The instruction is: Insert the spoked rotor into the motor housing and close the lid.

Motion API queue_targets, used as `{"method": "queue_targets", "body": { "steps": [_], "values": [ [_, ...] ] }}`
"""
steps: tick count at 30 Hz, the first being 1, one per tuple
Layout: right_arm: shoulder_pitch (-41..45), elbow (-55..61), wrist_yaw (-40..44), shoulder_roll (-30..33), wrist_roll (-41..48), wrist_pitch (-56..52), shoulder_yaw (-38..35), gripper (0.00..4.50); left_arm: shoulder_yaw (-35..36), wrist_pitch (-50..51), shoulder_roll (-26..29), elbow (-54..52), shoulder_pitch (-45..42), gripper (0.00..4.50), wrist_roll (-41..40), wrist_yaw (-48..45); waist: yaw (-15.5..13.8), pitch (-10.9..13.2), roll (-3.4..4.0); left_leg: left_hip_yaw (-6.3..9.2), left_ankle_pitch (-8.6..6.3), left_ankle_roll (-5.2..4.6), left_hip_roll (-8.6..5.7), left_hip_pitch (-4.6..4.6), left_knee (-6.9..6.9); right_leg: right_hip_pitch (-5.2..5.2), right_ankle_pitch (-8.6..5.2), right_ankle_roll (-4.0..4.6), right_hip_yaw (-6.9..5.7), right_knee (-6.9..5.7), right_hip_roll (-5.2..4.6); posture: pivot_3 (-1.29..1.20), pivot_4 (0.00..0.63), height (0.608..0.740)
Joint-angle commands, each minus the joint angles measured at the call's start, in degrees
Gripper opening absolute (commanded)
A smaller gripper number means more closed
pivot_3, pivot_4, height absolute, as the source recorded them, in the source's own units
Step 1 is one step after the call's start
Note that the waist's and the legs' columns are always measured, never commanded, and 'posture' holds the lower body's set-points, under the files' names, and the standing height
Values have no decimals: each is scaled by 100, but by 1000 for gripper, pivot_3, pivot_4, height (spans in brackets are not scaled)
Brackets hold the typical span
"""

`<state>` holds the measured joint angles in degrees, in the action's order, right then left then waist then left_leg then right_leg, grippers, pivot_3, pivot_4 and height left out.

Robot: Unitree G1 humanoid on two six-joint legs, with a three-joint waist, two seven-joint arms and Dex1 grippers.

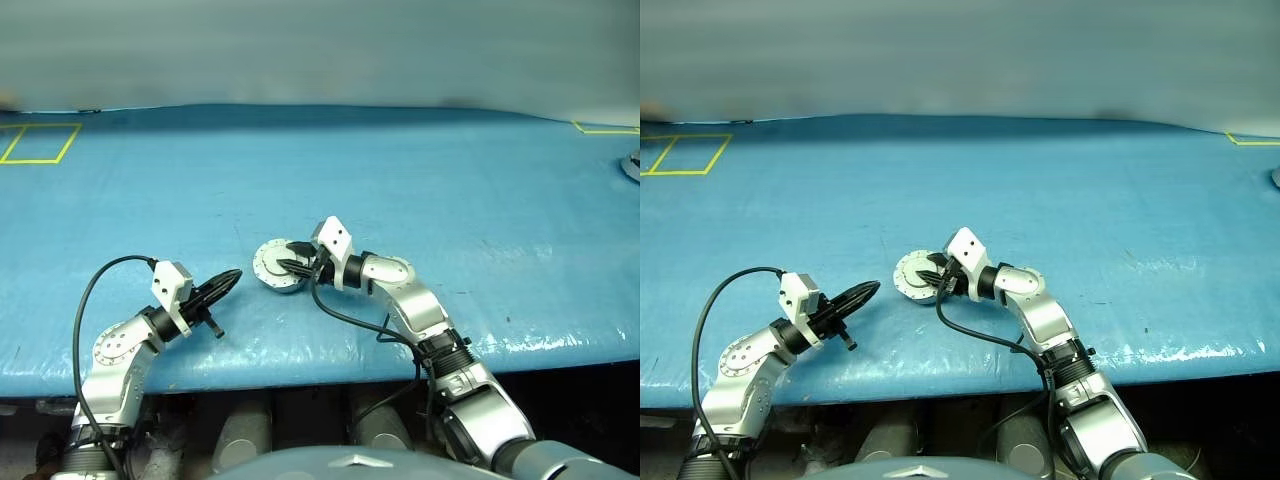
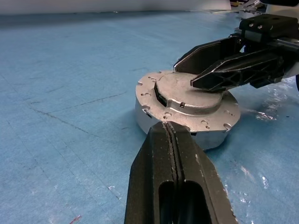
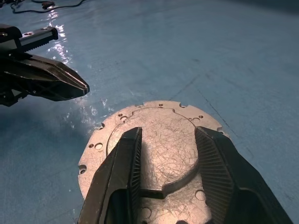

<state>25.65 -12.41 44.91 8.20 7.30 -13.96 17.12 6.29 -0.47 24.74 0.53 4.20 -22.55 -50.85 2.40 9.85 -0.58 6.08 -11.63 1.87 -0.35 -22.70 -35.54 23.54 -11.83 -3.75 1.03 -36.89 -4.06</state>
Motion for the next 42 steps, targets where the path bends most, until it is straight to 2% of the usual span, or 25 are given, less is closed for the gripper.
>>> {"method": "queue_targets", "body": {
  "steps": [1,8,11,17,29,42],
  "values": [
    [44,209,-4,-2,-28,42,38,1955,10,-111,-26,10,-44,0,12,28,0,0,0,0,0,0,0,0,0,0,0,0,0,0,0,0,150,740],
    [67,407,-18,-144,264,245,-208,1955,4,-142,-57,-27,18,0,5,84,2,0,0,0,0,0,0,-2,0,2,0,0,0,0,0,0,150,740],
    [85,421,-52,-81,100,348,-120,2490,3,-143,-61,-35,32,0,13,98,1,0,0,0,0,0,0,-2,1,2,0,0,0,1,0,0,150,740],
    [100,84,-370,-100,-322,728,16,4467,-14,-145,-52,-42,32,0,68,139,-2,0,0,0,0,1,0,-2,1,3,0,0,0,1,0,0,150,740],
    [29,-229,-398,-110,-527,986,127,4467,-12,-218,-83,17,-24,0,239,280,0,0,0,0,0,1,0,-2,3,3,-1,1,0,2,0,0,150,740],
    [-37,-330,-289,-79,-508,775,209,4467,54,-228,-135,41,-9,0,180,421,2,0,0,0,0,1,0,-2,5,4,-1,1,0,2,0,0,150,740]
  ]
}}
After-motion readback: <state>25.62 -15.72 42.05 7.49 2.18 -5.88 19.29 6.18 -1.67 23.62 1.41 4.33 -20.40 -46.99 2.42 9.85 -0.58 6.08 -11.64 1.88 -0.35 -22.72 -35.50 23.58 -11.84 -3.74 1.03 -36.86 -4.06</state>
